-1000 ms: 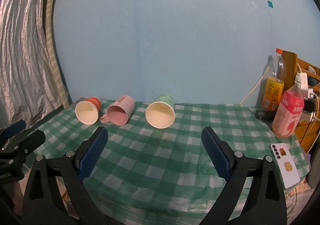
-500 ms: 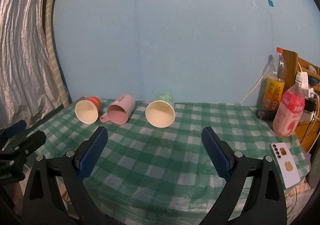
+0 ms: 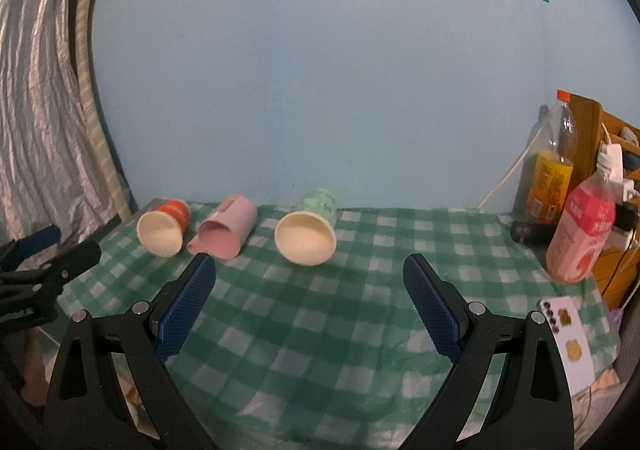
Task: Flip cup upside down
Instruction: 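Move the right gripper to the green leaf-patterned cup and close around it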
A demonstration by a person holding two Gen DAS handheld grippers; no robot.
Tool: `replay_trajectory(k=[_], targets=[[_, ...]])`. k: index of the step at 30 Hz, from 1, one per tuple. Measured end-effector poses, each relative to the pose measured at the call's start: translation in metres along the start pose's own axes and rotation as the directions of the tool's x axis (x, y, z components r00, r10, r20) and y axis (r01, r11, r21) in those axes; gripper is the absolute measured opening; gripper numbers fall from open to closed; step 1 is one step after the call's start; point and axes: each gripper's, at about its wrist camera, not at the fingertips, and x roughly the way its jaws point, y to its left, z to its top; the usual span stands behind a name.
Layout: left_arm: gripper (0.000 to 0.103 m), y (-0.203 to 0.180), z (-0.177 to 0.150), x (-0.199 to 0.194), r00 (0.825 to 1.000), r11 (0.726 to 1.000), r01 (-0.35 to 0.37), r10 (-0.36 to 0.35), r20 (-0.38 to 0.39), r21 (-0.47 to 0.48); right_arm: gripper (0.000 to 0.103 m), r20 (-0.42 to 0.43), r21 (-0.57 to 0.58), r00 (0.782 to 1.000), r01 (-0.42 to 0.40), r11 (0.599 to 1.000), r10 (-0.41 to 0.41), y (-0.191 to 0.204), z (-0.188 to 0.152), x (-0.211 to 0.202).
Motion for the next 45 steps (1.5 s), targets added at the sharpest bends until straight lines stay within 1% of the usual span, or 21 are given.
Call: replay_trajectory(k=[5,10,14,15,16,18,20,21,22,24,25,27,28,30,33,36,38,40,41,43,45], targets=[[0.103,-0.013,0.024,0.024,0.999,0.999,0.012,-0.010,-0.042,0.037,0.094,-0.006,-0.011,1.000,0.008,1.000,-0.009,-0.014,0.026,0.012],[0.103,-0.023,0.045,0.059,0.990,0.997,0.076,-0.073,-0.118,0.018,0.094,-0.042,0.007,0.999,-0.001,1.000,0.001,-0.028,0.053,0.033],[0.103,-0.037,0.062,0.095,0.976,0.993,0.113,-0.109,-0.190,0.015,0.094,-0.079,0.055,0.997,0.002,0.999,0.002,-0.042,0.069,0.056],[0.103,-0.041,0.066,0.103,0.973,0.993,0.113,-0.107,-0.205,0.016,0.094,-0.097,0.081,0.995,0.000,0.997,0.008,-0.049,0.072,0.065],[0.103,-0.044,0.069,0.112,0.970,0.994,0.112,-0.105,-0.219,0.015,0.094,-0.109,0.105,0.994,-0.008,0.994,0.019,-0.055,0.075,0.072],[0.103,-0.054,0.076,0.133,0.958,0.993,0.117,-0.112,-0.263,0.002,0.094,-0.137,0.160,0.989,-0.030,0.987,0.052,-0.068,0.078,0.086],[0.103,-0.062,0.079,0.151,0.947,0.991,0.134,-0.130,-0.295,-0.007,0.094,-0.184,0.214,0.979,-0.041,0.976,0.082,-0.080,0.080,0.105],[0.103,-0.067,0.080,0.161,0.941,0.993,0.122,-0.118,-0.318,-0.007,0.094,-0.203,0.233,0.975,-0.047,0.971,0.095,-0.085,0.080,0.112],[0.103,-0.069,0.081,0.167,0.939,0.993,0.117,-0.113,-0.324,-0.007,0.094,-0.226,0.259,0.968,-0.051,0.965,0.112,-0.092,0.081,0.123],[0.103,-0.077,0.082,0.183,0.930,0.994,0.113,-0.107,-0.352,-0.002,0.094,-0.251,0.300,0.956,-0.070,0.951,0.149,-0.101,0.082,0.136],[0.103,-0.079,0.082,0.189,0.924,0.994,0.113,-0.107,-0.366,-0.005,0.094,-0.272,0.330,0.946,-0.083,0.940,0.179,-0.107,0.082,0.146],[0.103,-0.086,0.082,0.204,0.911,0.993,0.120,-0.113,-0.397,-0.008,0.094,-0.293,0.368,0.932,-0.097,0.925,0.215,-0.114,0.082,0.159],[0.103,-0.087,0.082,0.210,0.907,0.993,0.114,-0.108,-0.408,-0.011,0.094,-0.308,0.390,0.922,-0.103,0.915,0.235,-0.118,0.082,0.167],[0.103,-0.094,0.082,0.224,0.892,0.992,0.123,-0.120,-0.436,-0.020,0.094,-0.333,0.432,0.902,-0.114,0.895,0.276,-0.125,0.081,0.182],[0.103,-0.106,0.078,0.243,0.872,0.992,0.126,-0.122,-0.475,-0.024,0.094,-0.365,0.473,0.880,-0.105,0.875,0.303,-0.131,0.076,0.198],[0.103,-0.118,0.074,0.259,0.853,0.991,0.133,-0.114,-0.509,0.001,0.094,-0.384,0.515,0.868,-0.080,0.853,0.314,-0.142,0.068,0.211],[0.103,-0.125,0.071,0.270,0.841,0.992,0.126,-0.101,-0.532,0.012,0.094,-0.399,0.513,0.864,-0.065,0.856,0.305,-0.146,0.065,0.217],[0.103,-0.130,0.067,0.279,0.832,0.992,0.128,-0.100,-0.546,0.014,0.094,-0.429,0.504,0.853,-0.047,0.863,0.297,-0.150,0.060,0.224],[0.103,-0.132,0.064,0.285,0.824,0.991,0.130,-0.101,-0.557,0.013,0.094,-0.438,0.503,0.849,-0.041,0.863,0.296,-0.151,0.059,0.227],[0.103,-0.135,0.060,0.294,0.811,0.992,0.129,-0.101,-0.577,0.007,0.094,-0.446,0.509,0.842,-0.039,0.860,0.302,-0.155,0.056,0.232],[0.102,-0.136,0.056,0.300,0.802,0.991,0.133,-0.113,-0.587,-0.009,0.094,-0.448,0.519,0.837,-0.042,0.853,0.314,-0.157,0.054,0.236]])
